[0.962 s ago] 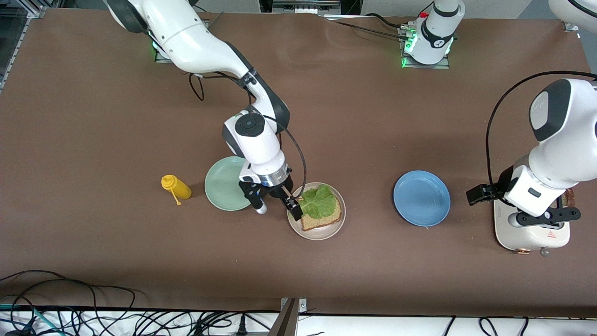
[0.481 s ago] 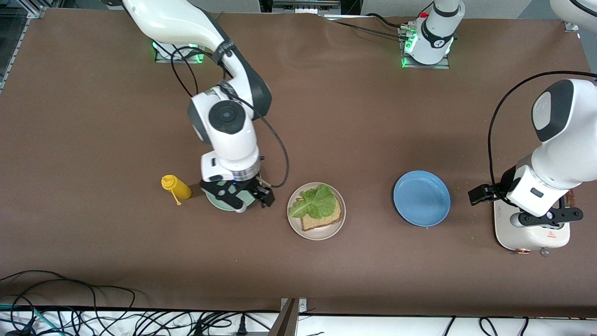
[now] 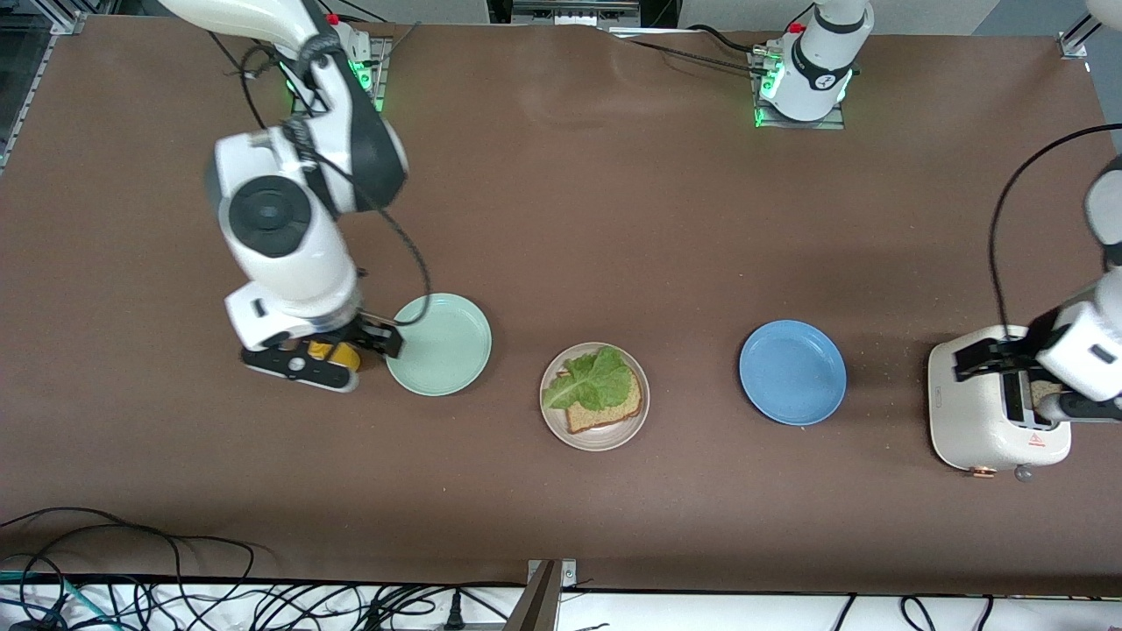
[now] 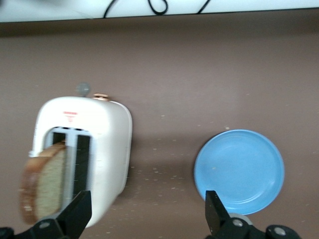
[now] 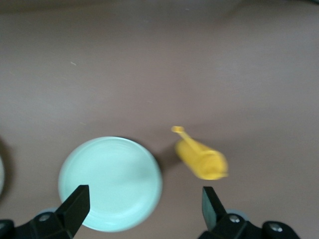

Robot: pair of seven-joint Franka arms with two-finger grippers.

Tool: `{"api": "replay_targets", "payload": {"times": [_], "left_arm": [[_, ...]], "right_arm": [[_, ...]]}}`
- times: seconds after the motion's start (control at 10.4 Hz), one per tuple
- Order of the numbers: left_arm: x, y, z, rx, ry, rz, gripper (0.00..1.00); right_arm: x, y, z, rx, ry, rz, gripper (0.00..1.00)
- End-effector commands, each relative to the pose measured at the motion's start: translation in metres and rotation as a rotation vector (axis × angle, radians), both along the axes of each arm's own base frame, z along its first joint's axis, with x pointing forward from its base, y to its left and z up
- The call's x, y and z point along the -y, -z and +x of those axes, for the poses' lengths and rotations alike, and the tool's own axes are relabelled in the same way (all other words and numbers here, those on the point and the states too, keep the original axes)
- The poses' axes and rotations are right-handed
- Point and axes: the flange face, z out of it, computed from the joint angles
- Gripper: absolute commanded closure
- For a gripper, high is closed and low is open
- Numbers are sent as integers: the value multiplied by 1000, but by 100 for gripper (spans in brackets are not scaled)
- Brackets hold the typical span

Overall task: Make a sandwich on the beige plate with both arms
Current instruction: 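Raise the right gripper and move it toward the yellow mustard bottle, then grasp the mustard bottle with the right gripper while the left gripper grips toast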

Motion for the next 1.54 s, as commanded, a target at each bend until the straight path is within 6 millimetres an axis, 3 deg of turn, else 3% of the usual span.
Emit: {"api": "replay_targets", "payload": {"times": [0.0,0.19,0.38,0.58,0.77,0.96,1.15,1.25,1.35,1.44], "left_arm": [[-61,-8,-15,-12,73,34,0],[-89,7,-14,-1,39,28,0],[-115,26,-13,8,21,17,0],[-124,46,-8,14,30,9,0],[-135,71,-6,0,19,-9,0],[-155,88,-10,-16,-9,-24,0],[-157,107,-8,-25,-11,-38,0],[-157,114,-6,-23,-10,-42,8],[-157,116,-5,-21,-11,-43,27],[-156,116,-5,-21,-11,-42,56]], "right_arm": [[83,-7,-34,-96,-150,32,0],[151,0,-52,-130,-207,119,0],[212,32,-79,-79,-276,232,0],[249,65,-96,-24,-359,291,0],[276,92,-99,32,-442,416,0],[293,125,-101,105,-501,547,0],[308,160,-104,198,-613,658,0],[312,176,-104,254,-653,709,0],[315,194,-105,308,-721,733,0],[316,212,-105,362,-813,756,0]]}}
